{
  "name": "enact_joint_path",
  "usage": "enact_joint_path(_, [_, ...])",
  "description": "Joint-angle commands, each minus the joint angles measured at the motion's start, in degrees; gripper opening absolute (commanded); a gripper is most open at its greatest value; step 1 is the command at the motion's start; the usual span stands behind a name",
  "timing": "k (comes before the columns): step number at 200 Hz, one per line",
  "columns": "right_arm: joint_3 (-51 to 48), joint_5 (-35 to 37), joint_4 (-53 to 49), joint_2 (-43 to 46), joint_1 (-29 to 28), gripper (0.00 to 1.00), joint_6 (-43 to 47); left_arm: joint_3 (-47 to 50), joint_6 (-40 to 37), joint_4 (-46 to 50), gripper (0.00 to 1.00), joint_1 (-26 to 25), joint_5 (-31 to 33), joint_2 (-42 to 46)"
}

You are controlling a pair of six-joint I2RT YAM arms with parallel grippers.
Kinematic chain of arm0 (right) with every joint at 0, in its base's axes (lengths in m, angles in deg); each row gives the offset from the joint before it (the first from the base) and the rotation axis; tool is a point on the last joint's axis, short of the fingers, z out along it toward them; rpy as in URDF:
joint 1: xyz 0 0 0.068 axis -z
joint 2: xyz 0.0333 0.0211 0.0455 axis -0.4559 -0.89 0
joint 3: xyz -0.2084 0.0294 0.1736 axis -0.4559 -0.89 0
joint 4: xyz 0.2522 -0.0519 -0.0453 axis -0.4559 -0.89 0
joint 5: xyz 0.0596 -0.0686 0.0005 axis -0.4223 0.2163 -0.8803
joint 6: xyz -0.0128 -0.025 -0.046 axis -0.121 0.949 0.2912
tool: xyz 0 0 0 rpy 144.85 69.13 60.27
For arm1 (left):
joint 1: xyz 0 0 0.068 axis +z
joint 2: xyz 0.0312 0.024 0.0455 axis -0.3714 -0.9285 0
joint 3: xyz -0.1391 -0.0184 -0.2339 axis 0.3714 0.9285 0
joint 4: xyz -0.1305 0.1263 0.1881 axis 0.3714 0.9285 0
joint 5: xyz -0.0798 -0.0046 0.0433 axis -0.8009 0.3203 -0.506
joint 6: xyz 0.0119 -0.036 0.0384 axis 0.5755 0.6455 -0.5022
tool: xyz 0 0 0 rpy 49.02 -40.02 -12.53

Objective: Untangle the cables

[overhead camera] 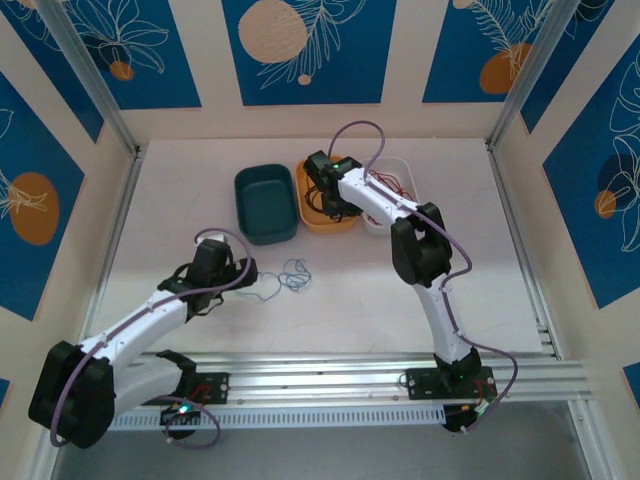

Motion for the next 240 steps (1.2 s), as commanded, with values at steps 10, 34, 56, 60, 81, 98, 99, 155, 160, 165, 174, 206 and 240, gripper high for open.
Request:
enact_joint_path(10, [4.77,-0.31,-1.97,-5.07,0.36,0.31,1.16,-1.35,0.10,-0.25,1.00,0.66,-0.70,0.48])
enact_joint_path(34, [9.79,-1.48,-2.96,-8.85,0.54,0.31,2.91,-1.47,0.16,0.36,1.00,0.65,-0.70,0.69])
enact_joint_path(56, [16.21,-2.58,-4.34,-12.86,0.55,0.31,4.79,-1.54,0.26,0.77,1.00,0.65,-0.70,1.13])
enact_joint_path(60, [17.28,-2.84,-4.49,-13.51,0.52,0.31,5.33,-1.50,0.27,0.75,1.00,0.65,-0.63,1.20])
enact_joint_path(81, [21.59,-4.48,-4.37,-16.14,0.36,0.31,7.36,-1.39,0.53,0.76,1.00,0.65,-0.46,1.53])
enact_joint_path(98, [23.71,-6.71,-4.30,-17.44,0.27,0.29,8.02,-1.46,0.53,0.87,1.00,0.65,-0.51,1.68])
enact_joint_path(99, [23.78,-6.84,-4.29,-17.49,0.23,0.29,8.05,-1.47,0.53,0.84,1.00,0.65,-0.52,1.65])
enact_joint_path(155, [22.52,-5.75,-5.84,-12.90,-1.79,0.29,9.41,-2.27,0.19,1.96,1.00,0.65,-1.16,2.21])
enact_joint_path(160, [22.09,-5.31,-5.78,-11.78,-1.98,0.30,9.61,-2.47,0.05,2.08,1.00,0.68,-1.35,2.30])
enact_joint_path(165, [21.52,-5.00,-5.65,-10.62,-2.16,0.31,9.72,-2.59,-0.16,2.15,1.00,0.65,-1.53,2.36])
enact_joint_path(174, [20.33,-4.37,-5.45,-8.36,-2.51,0.33,9.72,-2.74,-0.39,2.29,1.00,0.65,-1.79,2.49])
enact_joint_path(206, [13.39,-4.17,-2.66,1.08,-3.87,0.38,9.42,-2.93,-0.75,1.74,1.00,0.73,-2.37,3.22])
enact_joint_path(240, [1.21,-6.31,3.97,11.02,-5.49,0.40,8.00,-5.02,-3.94,1.76,1.00,1.31,-1.28,1.43])
